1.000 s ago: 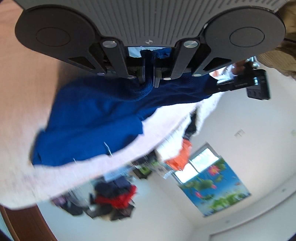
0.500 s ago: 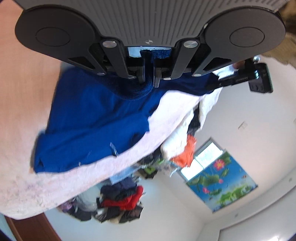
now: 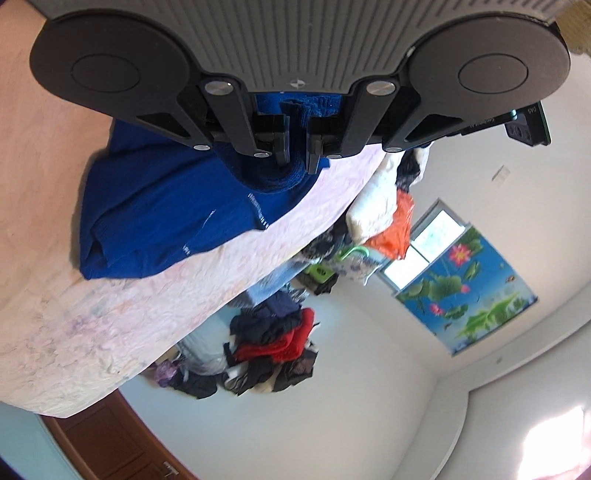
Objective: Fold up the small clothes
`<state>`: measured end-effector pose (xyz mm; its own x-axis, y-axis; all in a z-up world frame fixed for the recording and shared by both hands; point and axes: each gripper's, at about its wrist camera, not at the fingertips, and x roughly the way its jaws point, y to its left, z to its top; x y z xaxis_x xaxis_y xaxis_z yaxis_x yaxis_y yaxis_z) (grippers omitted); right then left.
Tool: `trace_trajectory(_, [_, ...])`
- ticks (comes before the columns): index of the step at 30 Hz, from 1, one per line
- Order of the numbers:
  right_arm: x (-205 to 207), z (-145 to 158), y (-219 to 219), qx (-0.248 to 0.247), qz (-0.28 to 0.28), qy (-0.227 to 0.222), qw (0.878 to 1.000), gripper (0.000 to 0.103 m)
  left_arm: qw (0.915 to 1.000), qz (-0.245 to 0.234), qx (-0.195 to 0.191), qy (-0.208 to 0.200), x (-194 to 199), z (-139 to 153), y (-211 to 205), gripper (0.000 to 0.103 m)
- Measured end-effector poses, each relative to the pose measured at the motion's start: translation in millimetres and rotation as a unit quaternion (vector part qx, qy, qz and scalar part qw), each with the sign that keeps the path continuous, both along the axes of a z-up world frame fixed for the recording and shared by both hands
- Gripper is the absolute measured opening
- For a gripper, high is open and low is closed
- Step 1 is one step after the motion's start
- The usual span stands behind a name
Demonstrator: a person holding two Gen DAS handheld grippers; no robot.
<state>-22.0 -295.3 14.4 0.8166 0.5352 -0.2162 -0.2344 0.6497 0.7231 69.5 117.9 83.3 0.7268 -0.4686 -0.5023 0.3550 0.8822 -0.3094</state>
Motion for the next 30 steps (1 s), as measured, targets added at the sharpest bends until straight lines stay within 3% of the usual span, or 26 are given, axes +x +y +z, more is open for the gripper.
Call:
trace_trajectory(9, [55.4,-20.9,-20.3,0.02,-0.046,0.019,0.999,0.01,0.9976,0.042,0.052,-0.018,70.9,3.2,-27.7,0.011])
trace_trajectory(14, [74.8,-33.4,-17.9,0.013,-0.042,0.034,0.998,0.01,0.9986,-0.008,0.017,0.049,92.1,-14.0,-22.6,0.011])
trace_trajectory(16, [75.9,-38.5,-17.1,0.011,-0.036,0.04,0.998,0.01,0.9964,-0.024,0.023,0.078,89.7,-26.7,-21.8,0.012])
trace_trajectory(19, [75.3,-44.6,-16.1,0.0,-0.034,0.05,0.998,0.011,0.9913,-0.045,0.028,0.12,83.5,-46.8,-22.2,0.029])
trace_trajectory(21, [74.4,-48.6,-17.0,0.003,-0.032,0.055,0.998,0.011,0.9901,-0.05,0.033,0.127,77.1,-59.2,-23.3,0.06])
trace_trajectory(23, [74.0,-52.0,-18.3,0.006,-0.033,0.058,0.998,0.011,0.9919,-0.04,0.047,0.111,72.8,-67.3,-26.6,0.068])
trace_trajectory(28, [75.4,-55.4,-17.1,0.007,-0.032,0.063,0.997,0.011,0.9892,-0.061,0.064,0.117,83.7,-85.3,-41.1,0.066])
trace_trajectory(30, [74.7,-55.3,-16.1,0.007,-0.031,0.062,0.998,0.011,0.9866,-0.07,0.084,0.122,86.5,-93.0,-50.5,0.044])
